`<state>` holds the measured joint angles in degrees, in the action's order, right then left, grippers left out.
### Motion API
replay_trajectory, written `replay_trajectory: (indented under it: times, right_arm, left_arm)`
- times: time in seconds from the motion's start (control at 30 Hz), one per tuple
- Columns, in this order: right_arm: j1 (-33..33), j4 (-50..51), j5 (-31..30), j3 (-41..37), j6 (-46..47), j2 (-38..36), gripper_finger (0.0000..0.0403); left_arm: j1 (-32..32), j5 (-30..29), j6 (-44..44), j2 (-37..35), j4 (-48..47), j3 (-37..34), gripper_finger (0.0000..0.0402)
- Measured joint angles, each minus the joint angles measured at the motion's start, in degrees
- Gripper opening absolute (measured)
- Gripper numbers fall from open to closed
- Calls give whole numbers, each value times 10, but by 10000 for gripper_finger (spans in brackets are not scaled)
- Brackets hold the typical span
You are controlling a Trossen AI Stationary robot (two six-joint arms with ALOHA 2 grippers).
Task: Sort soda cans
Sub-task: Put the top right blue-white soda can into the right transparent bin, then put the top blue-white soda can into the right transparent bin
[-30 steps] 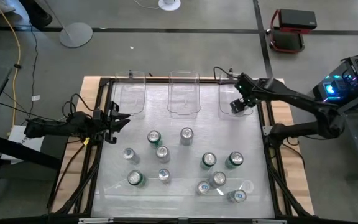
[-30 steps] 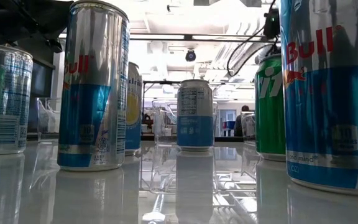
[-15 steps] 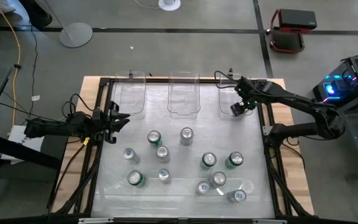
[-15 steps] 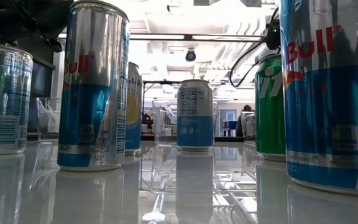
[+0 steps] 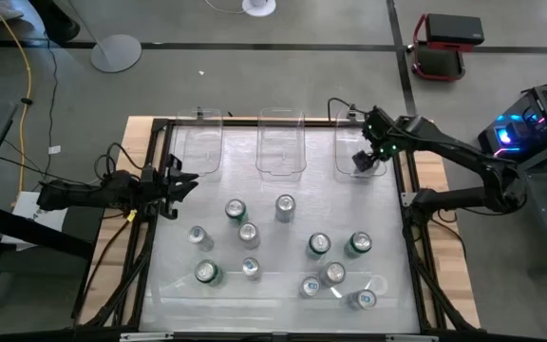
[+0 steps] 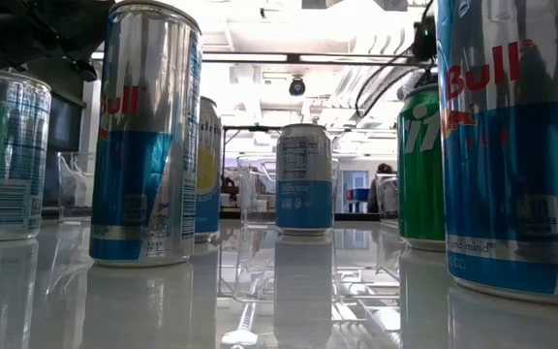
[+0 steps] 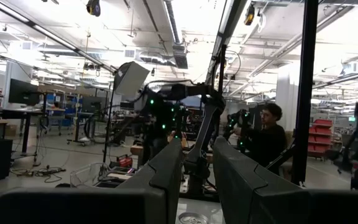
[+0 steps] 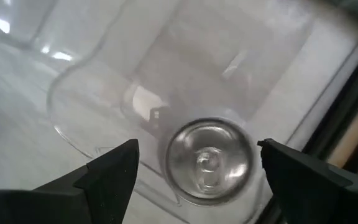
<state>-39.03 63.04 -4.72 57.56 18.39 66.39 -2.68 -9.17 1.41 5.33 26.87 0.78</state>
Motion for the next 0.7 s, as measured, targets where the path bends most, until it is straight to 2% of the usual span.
replay_trajectory:
  times: [0.17, 0.27, 0.37, 0.6, 0.7]
  right_arm:
    - [6, 24, -36, 73, -12, 0, 322]
    - [42, -10, -38, 101, -26, -2, 322]
    - [116, -107, -20, 98, -63, -2, 323]
    - [326, -444, 5, 22, -192, 12, 323]
    - [388, -514, 23, 14, -219, 36, 323]
  left_arm:
    - [0, 0, 1, 0, 0, 0, 78]
    - [0, 0, 1, 0, 0, 0, 78]
    - [0, 0, 1, 0, -1, 0, 78]
    - [0, 0, 40, 0, -1, 0, 78]
    - [0, 0, 62, 0, -1, 0, 78]
